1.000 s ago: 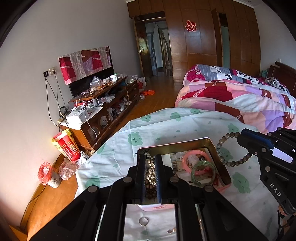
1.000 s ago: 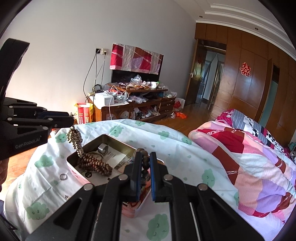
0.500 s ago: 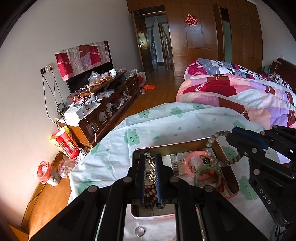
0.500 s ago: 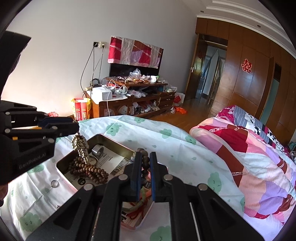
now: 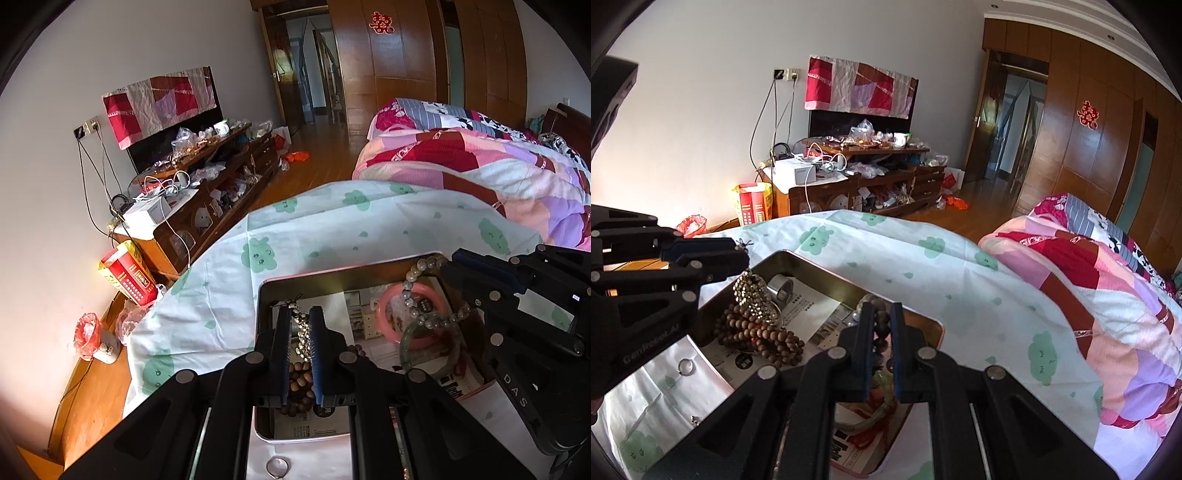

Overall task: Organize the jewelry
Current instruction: 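Carry the bead bracelet and gold chain over the tin and lower them, then open both tools to release the bracelet and chain into the tin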

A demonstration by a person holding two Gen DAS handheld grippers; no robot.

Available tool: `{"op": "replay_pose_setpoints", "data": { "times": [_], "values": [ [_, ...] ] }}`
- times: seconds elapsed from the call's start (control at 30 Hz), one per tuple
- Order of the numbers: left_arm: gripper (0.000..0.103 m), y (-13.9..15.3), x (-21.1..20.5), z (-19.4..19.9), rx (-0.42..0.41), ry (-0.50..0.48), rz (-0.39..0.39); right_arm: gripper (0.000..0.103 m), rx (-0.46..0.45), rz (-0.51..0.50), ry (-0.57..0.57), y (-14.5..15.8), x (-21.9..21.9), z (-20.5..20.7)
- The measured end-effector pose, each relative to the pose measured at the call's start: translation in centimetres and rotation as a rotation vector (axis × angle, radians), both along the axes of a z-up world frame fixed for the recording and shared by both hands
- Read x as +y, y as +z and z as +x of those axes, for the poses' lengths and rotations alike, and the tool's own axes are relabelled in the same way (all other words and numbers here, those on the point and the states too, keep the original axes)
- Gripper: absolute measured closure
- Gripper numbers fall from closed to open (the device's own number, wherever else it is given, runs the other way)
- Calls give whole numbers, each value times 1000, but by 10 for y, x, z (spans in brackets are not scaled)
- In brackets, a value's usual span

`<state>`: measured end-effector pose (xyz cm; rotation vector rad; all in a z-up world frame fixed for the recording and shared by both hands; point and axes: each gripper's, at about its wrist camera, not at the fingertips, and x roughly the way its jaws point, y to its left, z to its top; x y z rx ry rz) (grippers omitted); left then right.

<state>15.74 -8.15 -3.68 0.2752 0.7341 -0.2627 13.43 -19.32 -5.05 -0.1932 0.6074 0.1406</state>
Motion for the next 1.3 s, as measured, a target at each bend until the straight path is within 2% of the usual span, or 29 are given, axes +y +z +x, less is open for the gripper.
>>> {"op": "replay_pose_setpoints", "data": {
  "times": [0.23, 0.43, 0.5, 0.57, 0.63, 0.8, 0.93, 1.17, 1.3],
  "values": [
    [94, -11, -6, 4, 30, -23, 8, 93, 24, 4, -7, -9, -1, 5],
    [91, -13, -15, -2, 18, -44, 42, 90, 52, 1, -2, -15, 0, 7],
    [77, -13, -16, -3, 12, -32, 55, 86, 62, 2, -9, -17, 0, 6],
    [41, -13, -14, -5, -9, -10, 71, 75, 67, -5, -21, -18, -2, 5],
    [32, -12, -12, -7, -41, 9, 84, 58, 65, -3, -32, -19, -4, 3],
    [32, -15, -4, -5, -23, 27, 84, 53, 58, -1, -55, -18, -8, -3],
    [32, -18, 3, -6, -7, 49, 77, 42, 53, 0, -71, -17, -8, -10],
    [32, -19, 28, -21, 3, 89, 52, 41, 61, 9, -82, -17, -5, -28],
    [32, -26, 59, -35, 17, 158, 46, 38, 59, 25, -88, -17, -3, -47]
  ]
}}
